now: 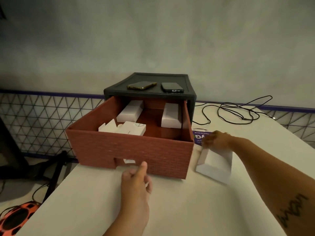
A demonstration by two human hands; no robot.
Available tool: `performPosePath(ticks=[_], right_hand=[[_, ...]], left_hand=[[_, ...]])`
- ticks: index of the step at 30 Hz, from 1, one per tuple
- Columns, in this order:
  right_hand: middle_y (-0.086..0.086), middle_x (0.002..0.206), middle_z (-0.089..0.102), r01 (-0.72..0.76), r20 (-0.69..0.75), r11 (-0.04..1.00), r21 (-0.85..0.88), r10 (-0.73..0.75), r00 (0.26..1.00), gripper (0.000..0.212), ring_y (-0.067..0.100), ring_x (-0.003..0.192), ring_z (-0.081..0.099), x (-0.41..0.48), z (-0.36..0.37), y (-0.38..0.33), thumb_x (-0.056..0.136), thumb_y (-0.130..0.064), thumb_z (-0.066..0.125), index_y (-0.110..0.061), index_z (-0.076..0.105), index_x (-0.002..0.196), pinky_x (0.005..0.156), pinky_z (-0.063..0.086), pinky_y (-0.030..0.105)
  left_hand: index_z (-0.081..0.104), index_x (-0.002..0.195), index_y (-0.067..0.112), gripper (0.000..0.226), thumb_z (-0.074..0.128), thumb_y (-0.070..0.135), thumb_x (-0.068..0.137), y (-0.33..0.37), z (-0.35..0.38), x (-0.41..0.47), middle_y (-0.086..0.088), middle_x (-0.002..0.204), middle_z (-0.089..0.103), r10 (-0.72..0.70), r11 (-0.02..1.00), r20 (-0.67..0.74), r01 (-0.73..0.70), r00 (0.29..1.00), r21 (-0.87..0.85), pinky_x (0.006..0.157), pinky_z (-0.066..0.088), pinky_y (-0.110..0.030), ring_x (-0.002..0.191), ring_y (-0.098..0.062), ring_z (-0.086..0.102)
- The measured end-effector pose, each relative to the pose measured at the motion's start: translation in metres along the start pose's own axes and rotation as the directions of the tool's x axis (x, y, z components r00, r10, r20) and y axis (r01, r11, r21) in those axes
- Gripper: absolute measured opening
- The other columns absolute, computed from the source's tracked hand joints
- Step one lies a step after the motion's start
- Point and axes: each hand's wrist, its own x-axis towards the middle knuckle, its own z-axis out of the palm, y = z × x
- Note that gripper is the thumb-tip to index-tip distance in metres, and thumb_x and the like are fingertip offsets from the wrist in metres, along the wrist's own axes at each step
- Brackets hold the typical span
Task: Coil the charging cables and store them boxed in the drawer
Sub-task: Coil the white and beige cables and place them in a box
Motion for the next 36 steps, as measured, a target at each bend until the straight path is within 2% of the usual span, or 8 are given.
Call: performPosePath(ticks=[4,7,13,17,23,27,32,36], right_hand=[[0.012,0.144,0.030,-0.161,-0.037,0.975,-0.150,0.158,0.987,0.069,0.033,0.132,0.034,-0.028,-0.002,0.026,0.089,-0.069,0.020,-0.028,0.032,0.143,0.107,0.031,0.045],[0.013,0.144,0.038,-0.300,-0.131,0.943,-0.146,0.282,0.950,0.077,0.031,0.130,0.039,-0.046,0.001,0.058,0.089,-0.068,0.010,-0.019,0.037,0.142,0.106,0.030,0.043],[0.012,0.143,0.041,-0.339,-0.202,0.940,-0.032,0.326,0.924,0.049,0.032,0.126,0.043,-0.099,0.016,0.091,0.099,-0.039,0.015,-0.040,0.004,0.147,0.104,0.036,0.041],[0.013,0.126,0.055,-0.236,-0.207,0.971,-0.023,0.227,0.952,0.070,0.031,0.116,0.049,-0.126,0.035,0.087,0.093,-0.061,0.009,-0.017,0.053,0.124,0.097,0.037,0.039],[0.003,0.086,0.056,-0.077,-0.339,0.919,0.387,0.220,0.915,0.039,0.024,0.084,0.053,-0.165,0.072,0.073,0.090,-0.049,0.042,-0.012,0.049,0.080,0.069,0.037,0.032],[-0.001,0.084,0.053,0.092,-0.362,0.783,0.615,0.176,0.915,0.041,0.017,0.078,0.049,-0.194,0.091,0.063,0.075,-0.055,0.047,-0.014,0.043,0.081,0.063,0.034,0.029],[-0.004,0.117,0.042,0.217,-0.398,0.679,0.701,0.119,0.910,0.035,0.013,0.105,0.047,-0.206,0.099,0.042,0.088,-0.041,0.055,-0.030,0.044,0.119,0.083,0.034,0.025],[-0.003,0.124,0.041,0.290,-0.390,0.517,0.805,0.092,0.916,0.039,-0.003,0.099,0.046,-0.210,0.098,0.032,0.093,-0.022,0.054,-0.032,0.042,0.129,0.066,0.038,0.001]], left_hand=[[0.046,0.071,0.012,0.025,0.064,-0.001,0.083,-0.030,0.013,-0.032,-0.001,0.053,0.048,-0.009,0.966,0.255,-0.057,0.967,0.250,0.039,0.036,-0.014,0.044,-0.006,0.045],[0.056,0.078,0.013,0.019,0.069,0.018,0.066,-0.048,0.026,-0.048,-0.006,0.073,0.054,-0.156,0.892,0.442,-0.067,0.883,0.448,0.043,0.038,-0.013,0.055,-0.009,0.047],[0.058,0.116,0.014,0.038,0.069,0.015,0.080,-0.081,0.052,-0.060,-0.005,0.116,0.059,-0.396,0.828,0.482,0.076,0.782,0.556,0.069,0.047,-0.015,0.091,-0.007,0.057],[0.058,0.116,0.013,0.029,0.060,0.010,0.087,-0.086,0.070,-0.068,-0.001,0.114,0.059,-0.445,0.844,0.478,0.177,0.757,0.506,0.076,0.044,-0.019,0.101,-0.007,0.054],[0.056,0.120,0.018,0.035,0.052,0.003,0.088,-0.094,0.080,-0.078,0.004,0.110,0.068,-0.407,0.876,0.564,0.130,0.718,0.465,0.082,0.046,-0.023,0.099,-0.008,0.061],[0.058,0.120,0.020,0.045,0.052,0.000,0.080,-0.090,0.079,-0.079,-0.005,0.107,0.070,-0.309,0.866,0.579,-0.029,0.754,0.500,0.085,0.052,-0.036,0.101,-0.025,0.065],[0.058,0.111,0.030,0.047,0.045,-0.009,0.087,-0.081,0.077,-0.089,-0.001,0.107,0.069,-0.257,0.871,0.602,-0.088,0.756,0.483,0.070,0.052,-0.023,0.096,-0.017,0.066],[0.048,0.132,0.027,0.056,0.054,0.001,0.084,-0.068,0.073,-0.090,0.005,0.117,0.066,-0.230,0.884,0.642,-0.120,0.731,0.453,0.084,0.052,-0.028,0.105,-0.016,0.063]])
